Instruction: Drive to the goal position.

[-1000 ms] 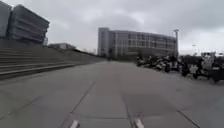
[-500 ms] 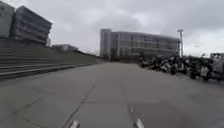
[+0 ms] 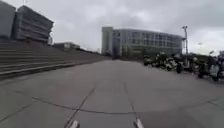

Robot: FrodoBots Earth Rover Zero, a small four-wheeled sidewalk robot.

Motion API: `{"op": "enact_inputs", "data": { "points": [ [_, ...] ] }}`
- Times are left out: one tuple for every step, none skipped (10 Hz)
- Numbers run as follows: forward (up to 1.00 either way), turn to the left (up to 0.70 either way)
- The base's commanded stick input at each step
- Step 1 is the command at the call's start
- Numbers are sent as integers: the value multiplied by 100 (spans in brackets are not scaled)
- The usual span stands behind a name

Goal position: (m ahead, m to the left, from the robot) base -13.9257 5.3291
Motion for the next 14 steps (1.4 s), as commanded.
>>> {"op": "enact_inputs", "data": {
  "points": [
    [85, 0],
    [85, 0],
    [0, 0],
    [0, 0],
    [0, 0],
    [0, 0],
    [0, 0],
    [0, 0],
    [25, 0],
    [85, 0],
    [85, 0],
    [85, 0],
    [85, 0],
    [85, 0]
  ]
}}
